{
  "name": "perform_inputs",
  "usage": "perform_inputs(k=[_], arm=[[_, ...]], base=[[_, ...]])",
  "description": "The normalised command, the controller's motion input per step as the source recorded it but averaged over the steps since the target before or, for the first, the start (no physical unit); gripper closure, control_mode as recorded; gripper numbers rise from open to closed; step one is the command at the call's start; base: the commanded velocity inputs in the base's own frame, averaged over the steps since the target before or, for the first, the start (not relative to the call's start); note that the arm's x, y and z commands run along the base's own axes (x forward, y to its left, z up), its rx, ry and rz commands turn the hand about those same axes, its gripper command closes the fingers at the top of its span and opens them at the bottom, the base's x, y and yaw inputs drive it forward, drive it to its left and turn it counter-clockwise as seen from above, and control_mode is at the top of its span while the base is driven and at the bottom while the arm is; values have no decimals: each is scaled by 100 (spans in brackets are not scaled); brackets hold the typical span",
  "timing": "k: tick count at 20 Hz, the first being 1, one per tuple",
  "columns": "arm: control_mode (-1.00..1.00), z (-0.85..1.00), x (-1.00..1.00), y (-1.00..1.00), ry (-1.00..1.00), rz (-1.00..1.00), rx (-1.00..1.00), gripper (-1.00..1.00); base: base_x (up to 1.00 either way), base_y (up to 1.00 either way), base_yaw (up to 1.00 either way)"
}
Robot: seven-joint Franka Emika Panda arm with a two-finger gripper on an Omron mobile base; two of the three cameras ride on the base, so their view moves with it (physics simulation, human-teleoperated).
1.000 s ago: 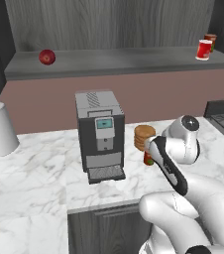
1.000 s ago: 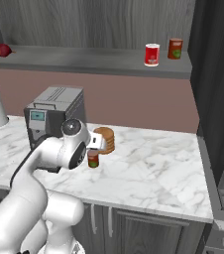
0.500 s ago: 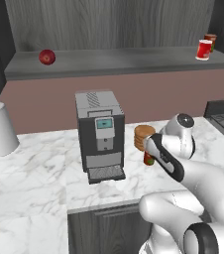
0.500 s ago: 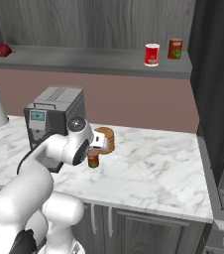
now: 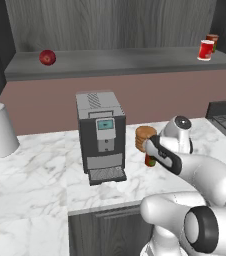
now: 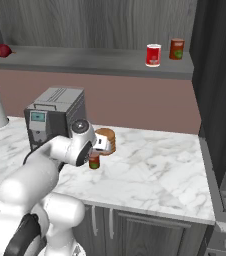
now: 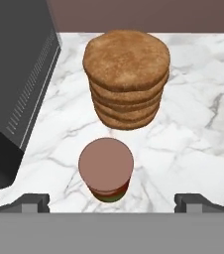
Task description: Pick the cans from the counter and place them in their designated side in the cabinet.
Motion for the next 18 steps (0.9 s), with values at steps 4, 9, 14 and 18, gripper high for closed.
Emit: perform_inputs(k=[4,9,14,18], arm=[[-100,-17,17,0,1,0,0,-100],[-100,-18,18,0,2,0,0,-100],[-100,-18,19,0,2,0,0,-100],[-100,-18,19,0,2,0,0,-100]], base=[[0,0,0],[0,0,0],[0,0,0],[0,0,0]])
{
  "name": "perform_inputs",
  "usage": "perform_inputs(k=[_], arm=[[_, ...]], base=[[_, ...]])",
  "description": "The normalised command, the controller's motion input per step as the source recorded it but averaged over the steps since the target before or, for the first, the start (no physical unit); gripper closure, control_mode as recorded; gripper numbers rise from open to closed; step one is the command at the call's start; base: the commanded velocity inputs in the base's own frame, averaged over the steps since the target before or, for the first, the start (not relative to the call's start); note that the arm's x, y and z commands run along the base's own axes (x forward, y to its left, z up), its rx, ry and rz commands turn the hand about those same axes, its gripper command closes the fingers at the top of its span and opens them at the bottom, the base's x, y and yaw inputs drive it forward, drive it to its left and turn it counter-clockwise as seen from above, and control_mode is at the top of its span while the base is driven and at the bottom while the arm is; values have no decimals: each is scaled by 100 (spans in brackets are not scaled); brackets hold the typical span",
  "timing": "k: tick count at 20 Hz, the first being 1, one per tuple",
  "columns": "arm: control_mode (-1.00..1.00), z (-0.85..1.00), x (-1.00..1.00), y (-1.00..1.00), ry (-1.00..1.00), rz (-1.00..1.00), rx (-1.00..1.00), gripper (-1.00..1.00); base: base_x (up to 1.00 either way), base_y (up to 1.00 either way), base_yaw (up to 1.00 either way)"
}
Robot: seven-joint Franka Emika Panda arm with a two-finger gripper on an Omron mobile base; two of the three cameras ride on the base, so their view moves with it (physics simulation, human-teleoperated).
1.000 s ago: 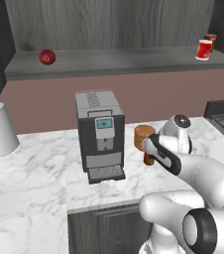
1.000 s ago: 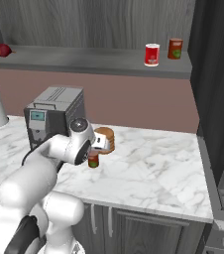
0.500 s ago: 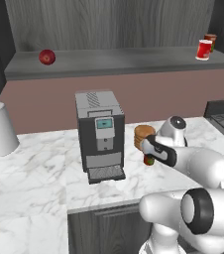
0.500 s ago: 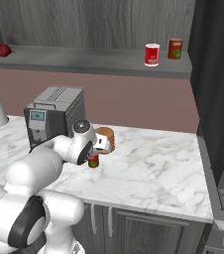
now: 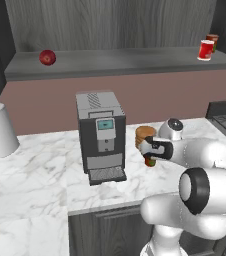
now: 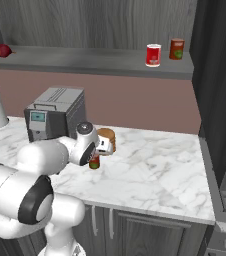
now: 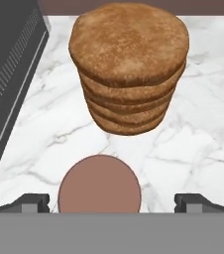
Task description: Pick the cans from the counter and place them in their designated side in the cabinet.
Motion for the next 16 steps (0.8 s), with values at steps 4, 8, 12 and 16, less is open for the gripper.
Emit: perform_inputs(k=[4,8,12,16], arm=[[-100,-18,15,0,2,0,0,-100],[-100,-18,15,0,2,0,0,-100],[-100,-20,18,0,3,0,0,-100],[-100,-20,8,0,3,0,0,-100]], base=[[0,0,0],[0,0,0],[0,0,0],[0,0,0]])
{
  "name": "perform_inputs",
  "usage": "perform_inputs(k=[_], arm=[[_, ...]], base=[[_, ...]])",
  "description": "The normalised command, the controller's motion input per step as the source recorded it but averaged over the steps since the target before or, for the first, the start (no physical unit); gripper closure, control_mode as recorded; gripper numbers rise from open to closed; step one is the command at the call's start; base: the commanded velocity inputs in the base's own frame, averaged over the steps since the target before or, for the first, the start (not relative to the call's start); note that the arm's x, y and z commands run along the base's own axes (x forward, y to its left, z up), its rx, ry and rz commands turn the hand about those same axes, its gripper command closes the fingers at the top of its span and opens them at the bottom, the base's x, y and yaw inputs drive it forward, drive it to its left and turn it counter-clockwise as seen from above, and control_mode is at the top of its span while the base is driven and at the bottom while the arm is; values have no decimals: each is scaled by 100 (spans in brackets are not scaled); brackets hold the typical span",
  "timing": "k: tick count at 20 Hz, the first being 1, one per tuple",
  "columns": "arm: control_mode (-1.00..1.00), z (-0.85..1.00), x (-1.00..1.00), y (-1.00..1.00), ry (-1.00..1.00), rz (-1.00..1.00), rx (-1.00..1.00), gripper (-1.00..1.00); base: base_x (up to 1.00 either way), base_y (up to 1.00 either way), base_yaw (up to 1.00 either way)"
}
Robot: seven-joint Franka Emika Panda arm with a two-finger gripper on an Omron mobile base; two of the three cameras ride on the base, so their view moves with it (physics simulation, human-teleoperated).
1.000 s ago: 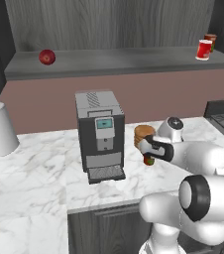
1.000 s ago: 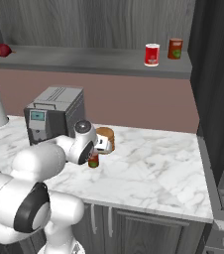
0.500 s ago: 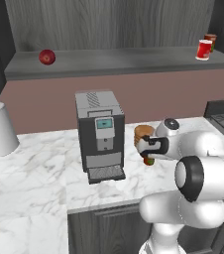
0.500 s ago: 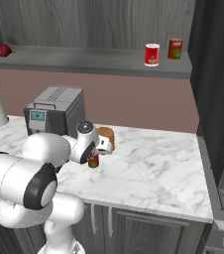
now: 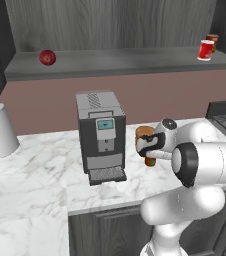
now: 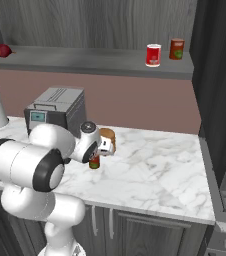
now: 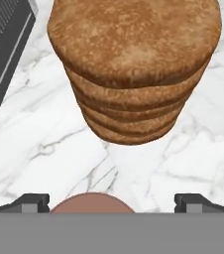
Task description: Pick the cans from the counter and place them in their designated side in the cabinet.
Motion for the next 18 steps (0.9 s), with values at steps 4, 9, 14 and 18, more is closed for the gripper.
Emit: perform_inputs(k=[4,9,14,18], arm=[[-100,-25,0,0,4,0,0,100],[-100,-18,0,-6,2,0,0,100],[-100,-8,0,-6,1,0,1,100],[-100,31,-9,-13,-1,0,2,100]], base=[[0,0,0],[0,0,0],[0,0,0],[0,0,0]])
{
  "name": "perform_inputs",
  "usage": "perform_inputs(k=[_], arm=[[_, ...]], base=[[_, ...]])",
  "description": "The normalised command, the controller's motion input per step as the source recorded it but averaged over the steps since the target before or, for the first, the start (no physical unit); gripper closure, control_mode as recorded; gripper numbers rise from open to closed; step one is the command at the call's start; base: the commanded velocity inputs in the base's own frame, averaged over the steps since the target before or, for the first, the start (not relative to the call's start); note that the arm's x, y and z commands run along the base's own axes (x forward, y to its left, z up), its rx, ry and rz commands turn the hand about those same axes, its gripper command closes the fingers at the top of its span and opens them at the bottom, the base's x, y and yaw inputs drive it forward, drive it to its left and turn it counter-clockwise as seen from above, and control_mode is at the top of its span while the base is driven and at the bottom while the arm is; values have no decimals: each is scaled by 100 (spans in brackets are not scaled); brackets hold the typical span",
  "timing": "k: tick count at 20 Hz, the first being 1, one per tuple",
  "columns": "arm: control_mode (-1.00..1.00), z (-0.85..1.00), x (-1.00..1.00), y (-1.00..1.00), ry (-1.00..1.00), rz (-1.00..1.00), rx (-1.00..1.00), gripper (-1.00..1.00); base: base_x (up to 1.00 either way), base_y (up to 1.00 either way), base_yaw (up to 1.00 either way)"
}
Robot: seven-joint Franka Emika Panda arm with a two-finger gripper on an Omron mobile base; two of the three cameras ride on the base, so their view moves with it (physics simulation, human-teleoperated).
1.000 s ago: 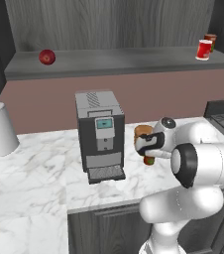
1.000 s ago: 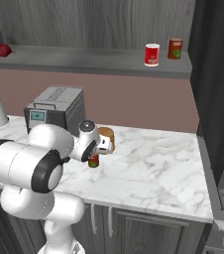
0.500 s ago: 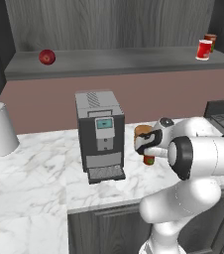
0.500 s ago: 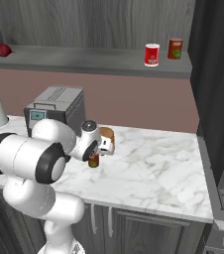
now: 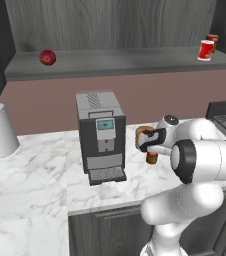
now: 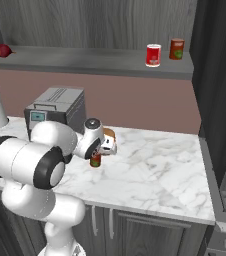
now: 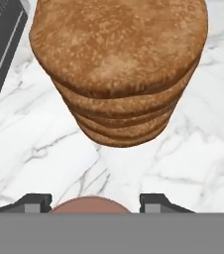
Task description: Pick the cans from the counter and place them in their designated side in the cabinet.
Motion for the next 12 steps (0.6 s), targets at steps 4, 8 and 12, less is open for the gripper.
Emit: perform_inputs(k=[4,8,12], arm=[[-100,55,-18,-18,-3,0,2,100],[-100,66,-11,-20,0,0,2,100],[-100,65,-14,-20,-3,0,0,100]], base=[[0,0,0],[0,0,0],[0,0,0]])
